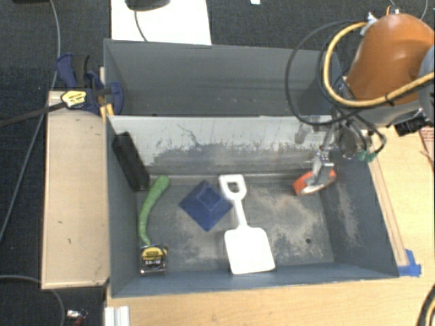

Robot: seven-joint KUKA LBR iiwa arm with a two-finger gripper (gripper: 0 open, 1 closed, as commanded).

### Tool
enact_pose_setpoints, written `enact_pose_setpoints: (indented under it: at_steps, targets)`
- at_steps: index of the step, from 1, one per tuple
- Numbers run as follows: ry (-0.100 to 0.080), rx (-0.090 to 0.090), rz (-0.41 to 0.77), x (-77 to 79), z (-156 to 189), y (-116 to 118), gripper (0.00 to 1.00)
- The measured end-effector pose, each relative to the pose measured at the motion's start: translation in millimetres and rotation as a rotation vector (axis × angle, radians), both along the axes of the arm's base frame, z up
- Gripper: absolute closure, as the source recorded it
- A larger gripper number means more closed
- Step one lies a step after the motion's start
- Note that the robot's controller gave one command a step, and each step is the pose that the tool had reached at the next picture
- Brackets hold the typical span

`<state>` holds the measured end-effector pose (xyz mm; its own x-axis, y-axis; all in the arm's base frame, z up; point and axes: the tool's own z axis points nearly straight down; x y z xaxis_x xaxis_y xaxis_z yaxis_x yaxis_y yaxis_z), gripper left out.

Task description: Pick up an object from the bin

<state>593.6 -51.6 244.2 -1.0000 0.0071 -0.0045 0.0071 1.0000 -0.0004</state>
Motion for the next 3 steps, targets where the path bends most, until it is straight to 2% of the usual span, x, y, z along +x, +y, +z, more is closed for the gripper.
enact_pose_setpoints:
  at_steps: [1,2,3]
  targets:
    - [-0.004,0.001,-0.111,0.8,-126,-57,0.00]
    - [-0.006,-0.001,0.040,-6.2,-96,-67,0.00]
    - [0.000,0.001,0.000,-2.8,-145,-89,0.00]
